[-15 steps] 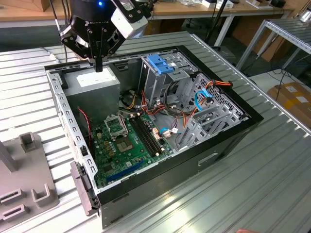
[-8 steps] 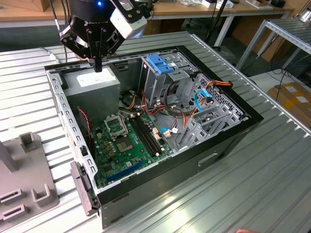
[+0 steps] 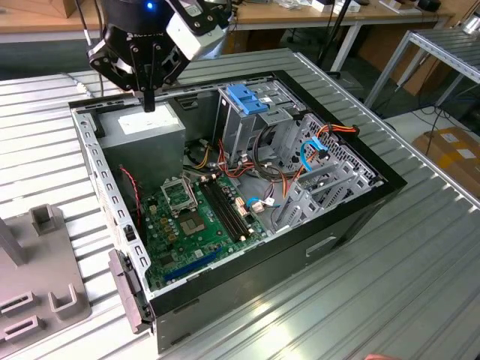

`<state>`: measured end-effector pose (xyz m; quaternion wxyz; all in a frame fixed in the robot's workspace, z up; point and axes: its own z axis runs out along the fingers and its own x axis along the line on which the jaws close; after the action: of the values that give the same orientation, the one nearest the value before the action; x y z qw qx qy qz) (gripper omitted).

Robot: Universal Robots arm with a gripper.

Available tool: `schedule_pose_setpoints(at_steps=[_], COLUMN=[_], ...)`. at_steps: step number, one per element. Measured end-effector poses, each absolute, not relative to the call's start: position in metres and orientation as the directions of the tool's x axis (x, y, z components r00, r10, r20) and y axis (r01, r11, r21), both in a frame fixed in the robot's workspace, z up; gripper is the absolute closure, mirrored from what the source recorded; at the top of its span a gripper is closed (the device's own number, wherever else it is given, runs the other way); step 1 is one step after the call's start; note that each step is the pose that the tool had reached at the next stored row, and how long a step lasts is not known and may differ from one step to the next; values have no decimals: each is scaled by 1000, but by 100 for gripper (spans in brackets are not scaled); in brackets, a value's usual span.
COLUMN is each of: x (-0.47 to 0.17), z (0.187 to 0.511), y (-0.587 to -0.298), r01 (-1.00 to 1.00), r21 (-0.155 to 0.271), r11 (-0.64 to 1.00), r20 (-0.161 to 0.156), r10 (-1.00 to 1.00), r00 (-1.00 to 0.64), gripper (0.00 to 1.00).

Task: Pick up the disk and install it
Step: 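Reach for the disk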

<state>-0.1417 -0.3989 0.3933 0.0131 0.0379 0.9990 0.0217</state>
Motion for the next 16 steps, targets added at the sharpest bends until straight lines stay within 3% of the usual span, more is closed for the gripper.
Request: schedule_pose_setpoints(at_steps=[16], x=[-154], z=[393], y=[-399], r01=[75], r21=[44], r11=[996], r20=[-24], r10=[76], r00=[-997], gripper=[89])
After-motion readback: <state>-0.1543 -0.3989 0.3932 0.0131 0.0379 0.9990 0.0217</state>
